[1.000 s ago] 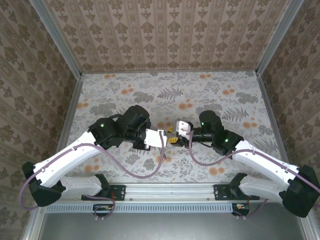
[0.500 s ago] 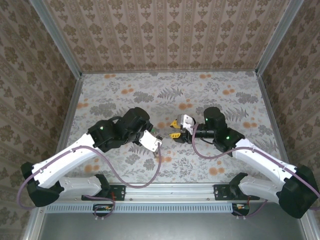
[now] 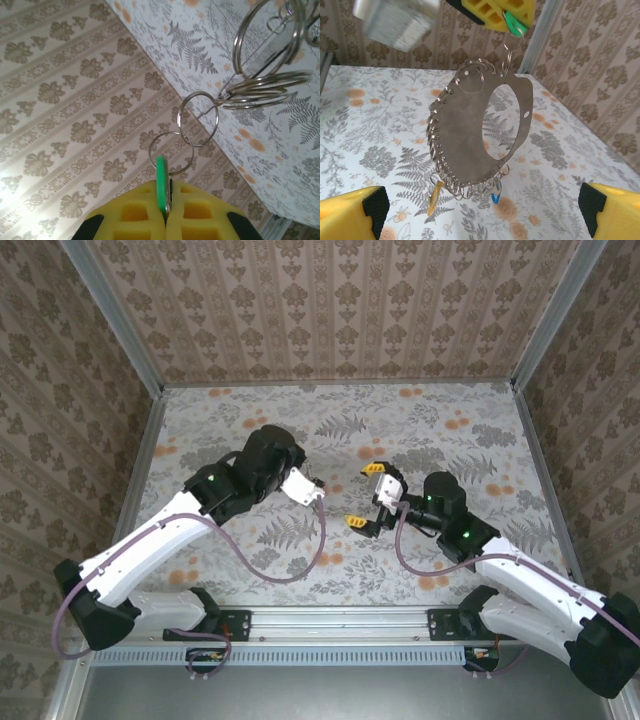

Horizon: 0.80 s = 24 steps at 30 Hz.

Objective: Put the keys on the keyring

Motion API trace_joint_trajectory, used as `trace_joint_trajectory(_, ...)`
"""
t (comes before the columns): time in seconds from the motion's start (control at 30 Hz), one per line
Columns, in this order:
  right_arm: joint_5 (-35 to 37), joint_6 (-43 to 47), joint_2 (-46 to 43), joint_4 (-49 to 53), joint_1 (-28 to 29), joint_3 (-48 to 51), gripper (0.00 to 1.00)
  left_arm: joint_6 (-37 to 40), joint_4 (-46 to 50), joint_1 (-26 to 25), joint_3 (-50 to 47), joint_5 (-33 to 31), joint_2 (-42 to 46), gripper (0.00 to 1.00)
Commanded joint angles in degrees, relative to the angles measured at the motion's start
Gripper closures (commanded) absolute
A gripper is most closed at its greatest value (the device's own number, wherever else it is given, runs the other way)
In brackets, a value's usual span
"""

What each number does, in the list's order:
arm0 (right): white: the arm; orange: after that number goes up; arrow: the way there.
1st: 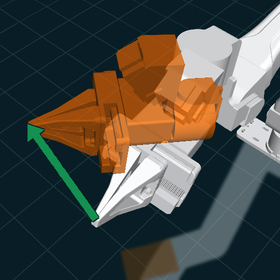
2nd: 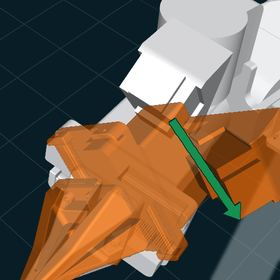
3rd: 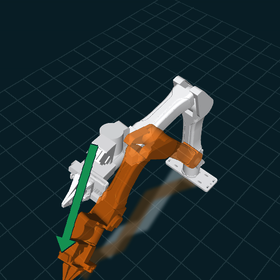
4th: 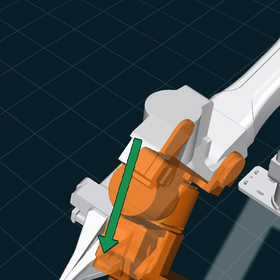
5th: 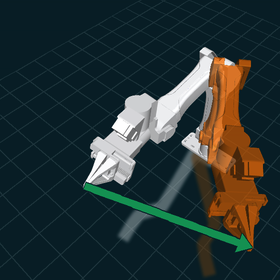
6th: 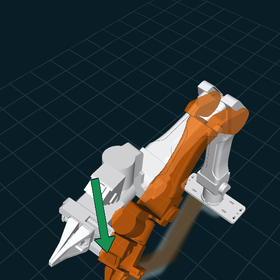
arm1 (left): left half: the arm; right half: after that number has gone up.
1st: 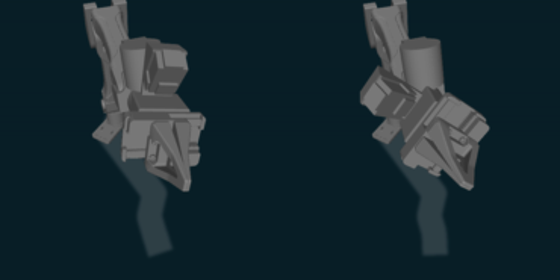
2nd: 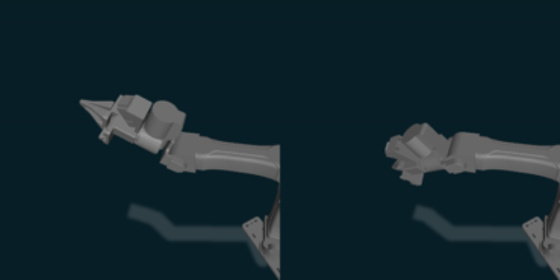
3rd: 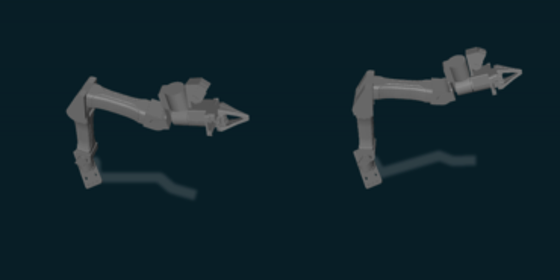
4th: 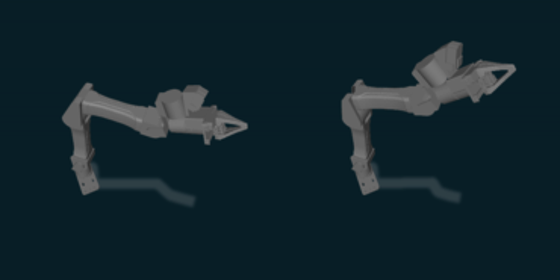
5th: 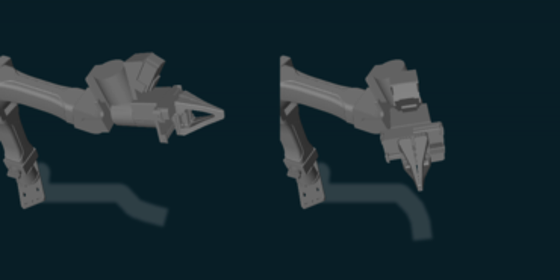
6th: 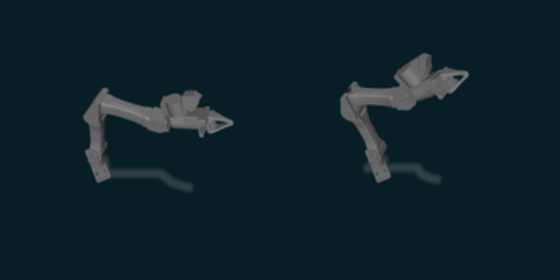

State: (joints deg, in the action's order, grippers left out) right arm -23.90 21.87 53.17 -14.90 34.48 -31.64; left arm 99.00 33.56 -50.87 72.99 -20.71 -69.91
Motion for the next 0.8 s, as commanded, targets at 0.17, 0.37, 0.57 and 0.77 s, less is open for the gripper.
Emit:
trace_joint_trajectory(0.17, 8.2, -2.5, -1.4, -1.9, -0.2, 1.2, 0.01, -7.5, 2.3, 5.3, 6.8, 8.6, -3.7, 1.0)
trace_joint_trajectory(0.37, 14.3, -4.1, -1.1, 2.0, -0.4, -0.2, 0.0, -16.4, 2.7, 8.5, 6.2, 9.4, -8.4, 1.0)
trace_joint_trajectory(0.57, 15.4, -6.4, -2.2, 1.7, -2.0, 0.2, 0.0, -26.5, 5.0, 10.2, 6.6, 6.6, -14.3, 1.0)
trace_joint_trajectory(0.77, 15.2, -6.8, -2.4, 2.3, -2.7, -0.1, 0.0, -38.7, 11.5, 11.8, 9.4, 3.2, -18.3, 1.0)
